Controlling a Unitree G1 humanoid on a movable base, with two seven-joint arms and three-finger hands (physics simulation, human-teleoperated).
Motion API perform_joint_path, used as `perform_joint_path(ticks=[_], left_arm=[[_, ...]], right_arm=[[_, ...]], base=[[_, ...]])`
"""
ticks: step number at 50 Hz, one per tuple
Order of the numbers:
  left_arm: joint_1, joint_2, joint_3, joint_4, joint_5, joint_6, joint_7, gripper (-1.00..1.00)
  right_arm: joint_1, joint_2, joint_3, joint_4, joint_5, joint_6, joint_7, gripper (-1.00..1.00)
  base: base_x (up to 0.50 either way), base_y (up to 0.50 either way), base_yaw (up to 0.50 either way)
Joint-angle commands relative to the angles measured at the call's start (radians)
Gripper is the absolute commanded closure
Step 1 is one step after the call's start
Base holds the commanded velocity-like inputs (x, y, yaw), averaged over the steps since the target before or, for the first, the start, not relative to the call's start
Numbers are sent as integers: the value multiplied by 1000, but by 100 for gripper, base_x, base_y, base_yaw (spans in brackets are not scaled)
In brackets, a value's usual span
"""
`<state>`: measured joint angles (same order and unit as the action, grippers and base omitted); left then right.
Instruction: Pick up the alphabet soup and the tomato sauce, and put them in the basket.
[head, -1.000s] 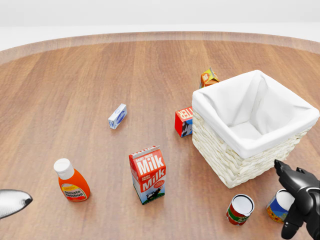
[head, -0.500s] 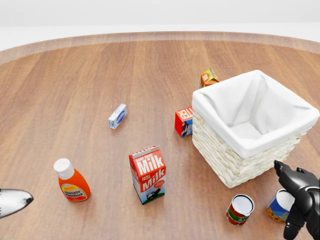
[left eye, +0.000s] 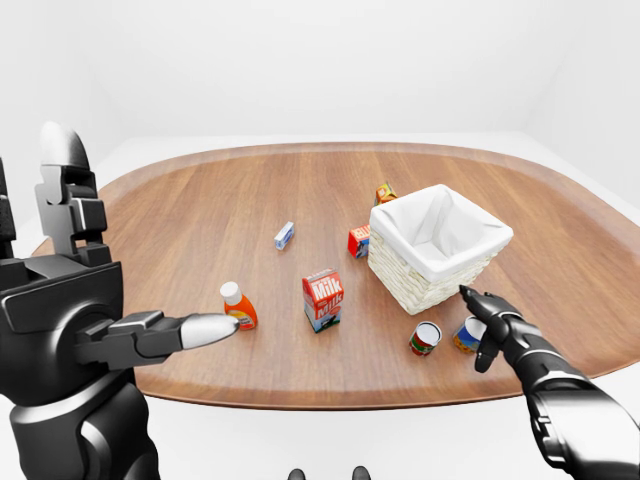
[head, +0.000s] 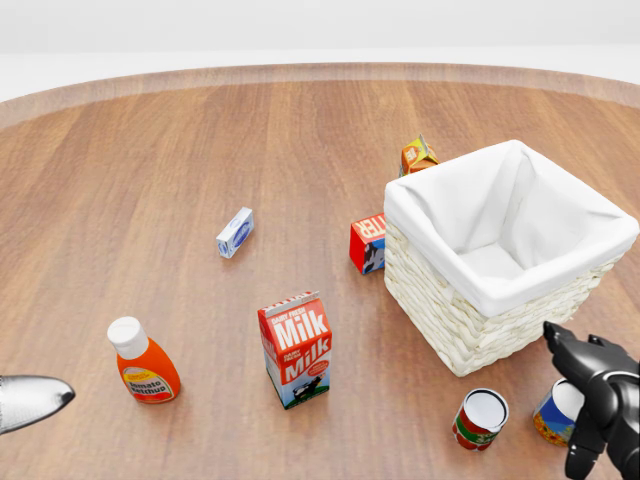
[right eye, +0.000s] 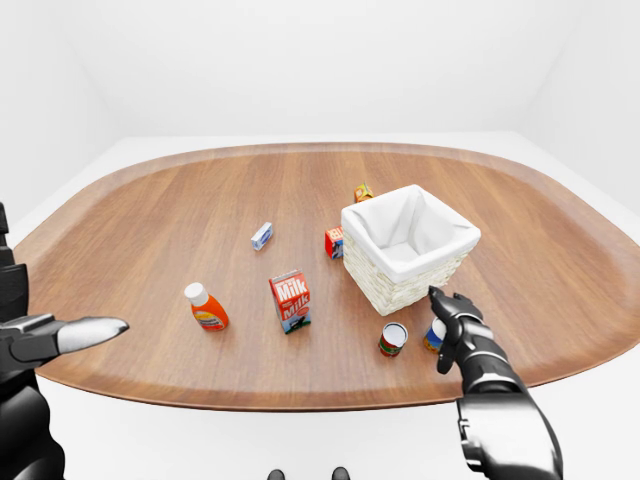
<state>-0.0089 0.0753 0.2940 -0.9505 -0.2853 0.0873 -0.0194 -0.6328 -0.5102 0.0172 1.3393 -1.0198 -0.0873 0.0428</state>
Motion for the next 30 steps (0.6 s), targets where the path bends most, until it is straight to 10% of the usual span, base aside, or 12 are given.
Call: perform_joint_path(ticks=[1, 7, 11, 18, 30], left_arm=[[2, -1, 3, 9, 4, 0, -4, -94], [1, 0, 6, 10, 2, 0, -5, -94], [3, -1, 5, 9, 1, 0, -5, -93], [3, -1, 11, -1, -8, 0, -4, -93], [-5, 5, 30, -24, -42, 0, 6, -93]], right_arm=[[-5, 5, 0, 9, -14, 0, -2, -100], [-5, 5, -1, 10, -18, 0, -4, -100], [-8, 3, -1, 8, -20, 0, -3, 30], [-11, -5, 16, 6, -48, 0, -20, 89], [-33, -11, 29, 1, -126, 0, -47, 95]], base=[[0, 0, 0], [0, 0, 0], [0, 0, 0], [0, 0, 0], [0, 0, 0]])
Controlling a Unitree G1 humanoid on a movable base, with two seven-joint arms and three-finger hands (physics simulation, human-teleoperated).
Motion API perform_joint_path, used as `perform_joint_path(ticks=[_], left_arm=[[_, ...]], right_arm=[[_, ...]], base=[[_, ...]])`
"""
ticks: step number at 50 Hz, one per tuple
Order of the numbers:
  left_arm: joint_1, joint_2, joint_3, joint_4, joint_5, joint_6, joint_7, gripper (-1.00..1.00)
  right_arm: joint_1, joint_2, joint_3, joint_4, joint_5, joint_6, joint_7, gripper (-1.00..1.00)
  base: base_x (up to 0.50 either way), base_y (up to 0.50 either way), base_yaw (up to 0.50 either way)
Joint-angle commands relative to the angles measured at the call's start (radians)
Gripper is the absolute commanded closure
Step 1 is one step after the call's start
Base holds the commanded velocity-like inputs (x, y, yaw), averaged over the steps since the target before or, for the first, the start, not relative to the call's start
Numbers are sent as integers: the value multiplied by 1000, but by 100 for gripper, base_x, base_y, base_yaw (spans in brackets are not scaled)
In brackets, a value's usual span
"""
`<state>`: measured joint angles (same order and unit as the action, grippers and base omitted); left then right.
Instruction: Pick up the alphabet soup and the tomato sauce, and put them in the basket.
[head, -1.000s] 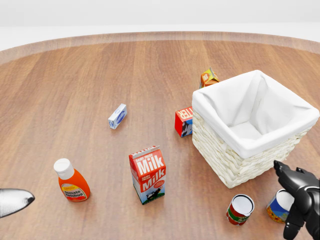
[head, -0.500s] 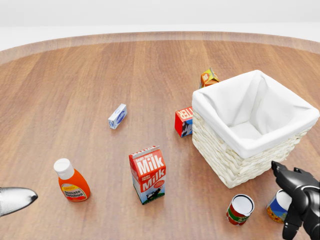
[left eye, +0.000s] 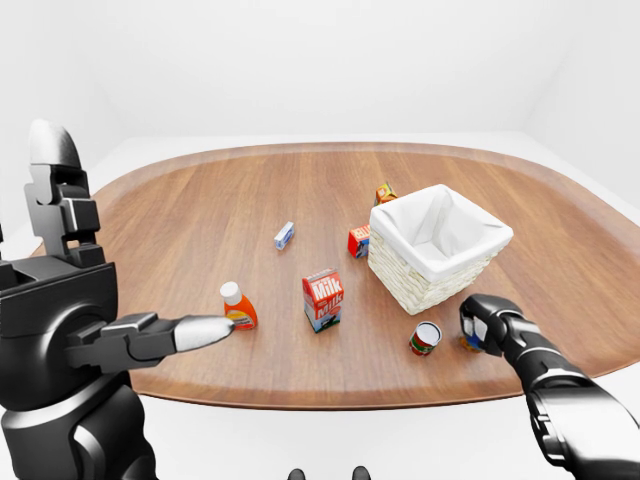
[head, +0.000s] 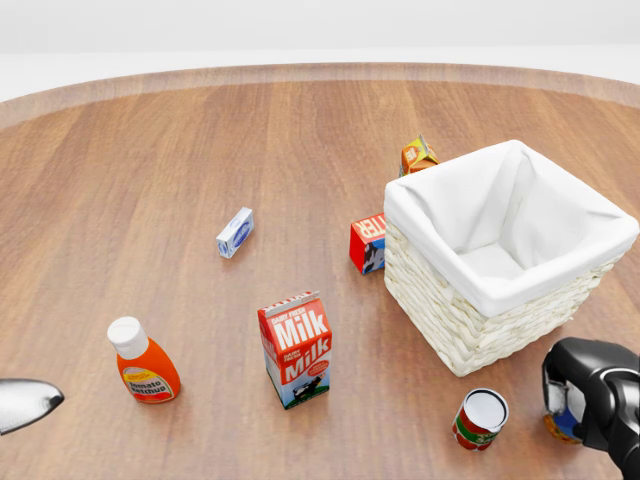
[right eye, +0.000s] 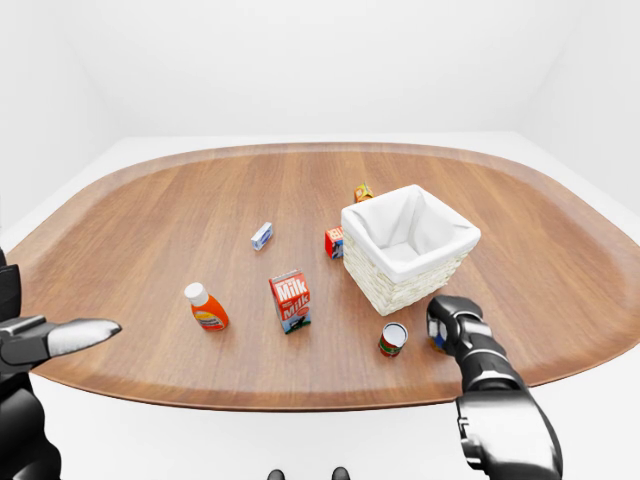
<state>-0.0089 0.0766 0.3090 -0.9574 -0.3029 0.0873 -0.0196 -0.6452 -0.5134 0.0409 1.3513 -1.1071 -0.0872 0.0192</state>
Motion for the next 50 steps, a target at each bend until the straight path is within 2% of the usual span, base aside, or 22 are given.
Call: perform_joint_path(ticks=[1, 8, 14, 27, 33, 39, 47, 50], left_arm=[[-5, 5, 19, -20, -29, 0, 7, -93], [-6, 8, 13, -17, -30, 0, 10, -93], [-7, 8, 6, -11, -27, 0, 12, -93], [-3, 5, 6, -11, -23, 0, 9, -94], [0, 4, 7, -12, -24, 0, 9, -94], [2, 4, 9, -18, -29, 0, 10, -93], [8, 1, 5, -25, -26, 0, 10, -93], [10, 0, 7, -33, -28, 0, 9, -93]], right_arm=[[-21, -8, 7, -10, -46, 0, -26, 98], [-20, -14, 1, -12, -56, 0, -29, 100], [-1, -50, -2, -56, -54, 0, -20, 100], [101, -118, -72, -225, 28, 0, 102, 100], [258, -134, -180, -526, 112, 0, 298, 100], [369, -124, -286, -764, 150, 0, 417, 100], [486, -111, -496, -1192, 262, 0, 670, 100], [494, -114, -544, -1264, 286, 0, 679, 100]], base=[[0, 0, 0], [0, 0, 0], [0, 0, 0], [0, 0, 0], [0, 0, 0], [0, 0, 0], [0, 0, 0], [0, 0, 0]])
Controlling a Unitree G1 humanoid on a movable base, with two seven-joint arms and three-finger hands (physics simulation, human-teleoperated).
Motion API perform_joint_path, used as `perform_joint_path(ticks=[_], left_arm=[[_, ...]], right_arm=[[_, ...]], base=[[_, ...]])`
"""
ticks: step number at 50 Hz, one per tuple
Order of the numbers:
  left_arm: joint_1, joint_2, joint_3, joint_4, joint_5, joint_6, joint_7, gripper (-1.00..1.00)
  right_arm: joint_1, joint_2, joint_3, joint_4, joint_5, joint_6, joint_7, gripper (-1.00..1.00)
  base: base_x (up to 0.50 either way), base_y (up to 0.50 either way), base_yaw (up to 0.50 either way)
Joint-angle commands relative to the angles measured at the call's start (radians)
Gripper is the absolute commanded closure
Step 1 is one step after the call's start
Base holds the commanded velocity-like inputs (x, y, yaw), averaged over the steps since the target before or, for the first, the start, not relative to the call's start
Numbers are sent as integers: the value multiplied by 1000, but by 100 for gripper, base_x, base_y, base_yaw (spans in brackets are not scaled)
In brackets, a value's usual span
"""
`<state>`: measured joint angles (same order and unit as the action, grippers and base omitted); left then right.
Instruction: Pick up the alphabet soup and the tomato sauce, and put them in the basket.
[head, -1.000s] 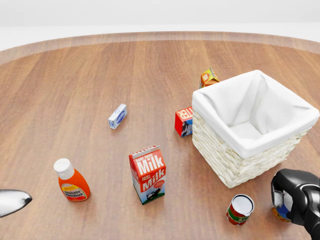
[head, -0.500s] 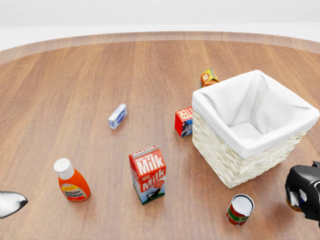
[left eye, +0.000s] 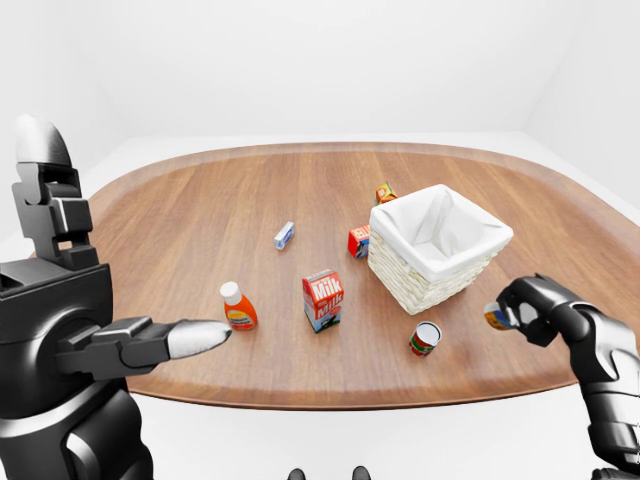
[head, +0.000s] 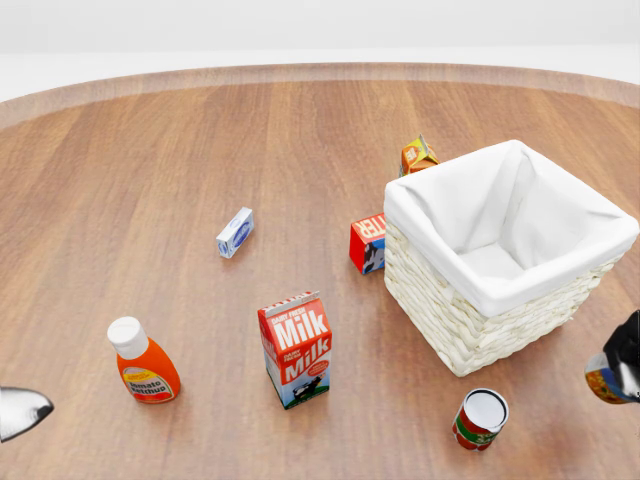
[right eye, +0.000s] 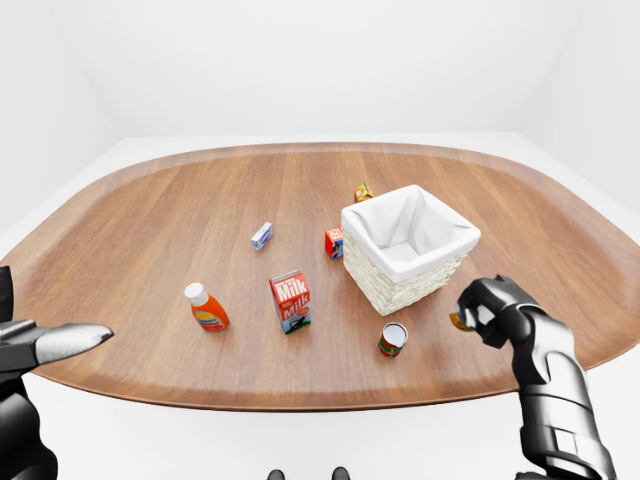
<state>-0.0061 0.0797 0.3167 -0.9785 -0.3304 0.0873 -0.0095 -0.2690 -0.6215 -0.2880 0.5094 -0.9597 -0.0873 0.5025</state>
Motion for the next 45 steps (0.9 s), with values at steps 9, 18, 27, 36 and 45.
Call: perform_joint_path(ticks=[9, 18, 27, 36, 45], left_arm=[[6, -3, 6, -18, -6, 0, 0, -93], [1, -1, 8, -20, -10, 0, 4, -93], [-6, 2, 3, -21, -11, 0, 8, -93], [-7, 4, 2, -1, -9, 0, 7, -93], [-17, 10, 9, 8, -16, 0, 11, -94]], right_arm=[[89, -81, -319, -519, 213, 0, 196, 100], [79, -121, -346, -520, 232, 0, 196, 100], [-88, -97, -193, -509, 273, 13, 196, 100], [-279, -32, -29, -457, 267, 78, 196, 100], [-420, 67, 80, -383, 235, 73, 196, 100]], base=[[0, 0, 0], [0, 0, 0], [0, 0, 0], [0, 0, 0], [0, 0, 0]])
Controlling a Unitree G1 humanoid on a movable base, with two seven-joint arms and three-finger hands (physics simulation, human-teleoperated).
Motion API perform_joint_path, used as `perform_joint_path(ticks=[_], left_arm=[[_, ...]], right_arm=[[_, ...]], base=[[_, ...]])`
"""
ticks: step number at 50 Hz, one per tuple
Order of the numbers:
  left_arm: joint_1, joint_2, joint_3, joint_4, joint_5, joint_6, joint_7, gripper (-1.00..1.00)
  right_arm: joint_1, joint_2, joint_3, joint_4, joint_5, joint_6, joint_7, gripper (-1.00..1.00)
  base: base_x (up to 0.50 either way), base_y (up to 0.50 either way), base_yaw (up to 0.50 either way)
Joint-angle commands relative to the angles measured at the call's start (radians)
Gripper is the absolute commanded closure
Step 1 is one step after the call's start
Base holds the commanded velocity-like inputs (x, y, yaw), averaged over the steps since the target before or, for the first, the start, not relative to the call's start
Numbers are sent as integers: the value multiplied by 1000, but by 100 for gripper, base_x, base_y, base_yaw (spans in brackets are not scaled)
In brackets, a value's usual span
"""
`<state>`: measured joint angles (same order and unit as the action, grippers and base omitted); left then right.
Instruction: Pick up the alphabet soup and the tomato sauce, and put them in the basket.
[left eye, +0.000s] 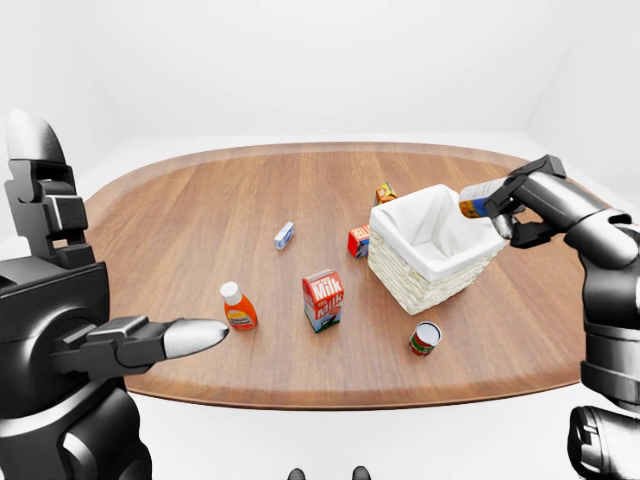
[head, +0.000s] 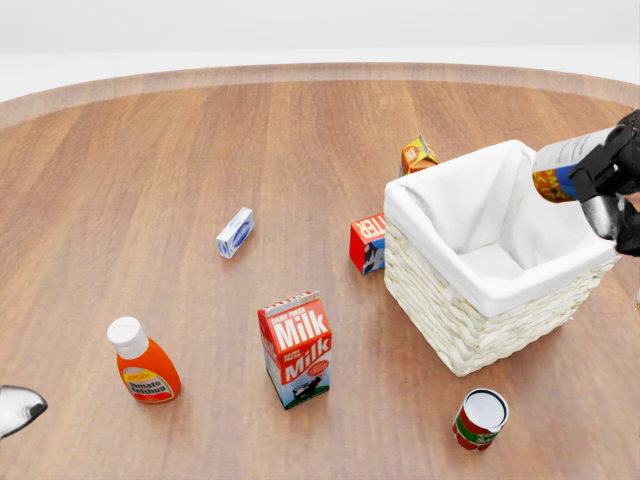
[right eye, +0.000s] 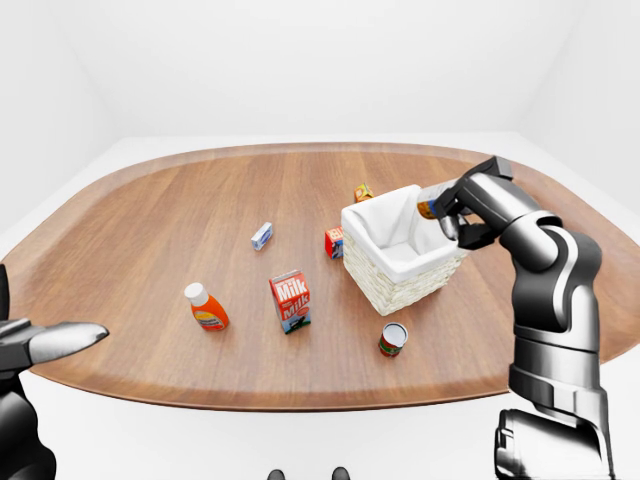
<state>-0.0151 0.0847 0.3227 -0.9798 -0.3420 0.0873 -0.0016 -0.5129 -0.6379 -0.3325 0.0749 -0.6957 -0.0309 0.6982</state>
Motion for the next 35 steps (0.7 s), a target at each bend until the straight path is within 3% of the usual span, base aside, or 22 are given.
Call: perform_joint_path(ticks=[1, 11, 18, 35], left_arm=[[-12, 7, 7, 6, -9, 0, 5, -94], [-3, 5, 4, 7, -7, 0, 3, -94], [-3, 5, 9, 7, -8, 0, 2, -94], [8, 2, 12, 13, -5, 0, -4, -93]], right_arm=[[-189, 89, 131, 62, -34, 16, 0, 100], [-309, 124, 191, 270, -78, -56, 0, 100], [-427, 161, 256, 632, -173, -56, -188, 100], [-586, 121, 311, 1047, -281, -56, -385, 100]], base=[[0, 0, 0], [0, 0, 0], [0, 0, 0], [0, 0, 0]])
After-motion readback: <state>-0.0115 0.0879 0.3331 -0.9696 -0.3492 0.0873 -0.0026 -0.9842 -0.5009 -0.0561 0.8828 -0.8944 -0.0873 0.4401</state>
